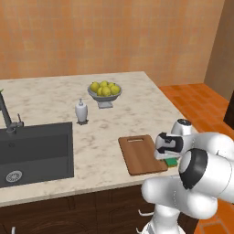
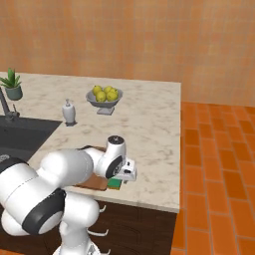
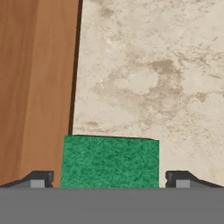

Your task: Pick up the sponge from the counter and clean the cutting board by briefly scrubbing or pressing down on the cutting board. Once finished, release the sponge.

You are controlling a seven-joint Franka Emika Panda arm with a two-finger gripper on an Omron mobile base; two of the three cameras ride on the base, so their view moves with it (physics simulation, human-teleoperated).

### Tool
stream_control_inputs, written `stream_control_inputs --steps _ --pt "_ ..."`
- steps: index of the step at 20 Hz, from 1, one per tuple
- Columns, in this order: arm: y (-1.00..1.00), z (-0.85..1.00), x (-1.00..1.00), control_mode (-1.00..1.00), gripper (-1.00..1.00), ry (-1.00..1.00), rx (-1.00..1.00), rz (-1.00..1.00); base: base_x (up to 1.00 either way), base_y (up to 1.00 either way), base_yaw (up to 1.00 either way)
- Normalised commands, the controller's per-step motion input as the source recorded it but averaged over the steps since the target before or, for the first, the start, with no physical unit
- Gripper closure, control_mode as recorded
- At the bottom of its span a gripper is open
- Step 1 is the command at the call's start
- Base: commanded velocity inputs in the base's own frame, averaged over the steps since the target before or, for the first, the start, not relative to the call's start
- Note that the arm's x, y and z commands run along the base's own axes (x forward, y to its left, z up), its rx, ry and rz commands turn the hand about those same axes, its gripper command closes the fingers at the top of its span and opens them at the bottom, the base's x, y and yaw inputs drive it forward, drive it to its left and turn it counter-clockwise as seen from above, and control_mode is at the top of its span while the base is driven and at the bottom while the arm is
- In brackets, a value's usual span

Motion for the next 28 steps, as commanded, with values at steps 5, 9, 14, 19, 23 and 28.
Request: stream_control_inputs --steps 5,9,14,19,23,28 --pt "0.00 -0.20 -0.09 -1.00 1.00 0.00 0.00 0.00 0.00 0.00 0.00" --pt "0.00 -0.01 -0.27 -1.00 1.00 -0.02 0.00 0.00 0.00 0.00 0.00" --pt "0.02 0.37 -0.30 -1.00 1.00 -0.06 0.00 0.06 0.00 0.00 0.00" --pt "0.53 0.57 0.00 -1.00 1.00 0.00 0.00 0.20 0.00 0.00 0.00" --pt "0.56 -0.19 -0.11 -1.00 1.00 -0.01 0.00 0.00 0.00 0.00 0.00" --pt "0.12 -0.57 -0.07 -1.00 1.00 -0.15 0.02 -0.06 0.00 0.00 0.00"
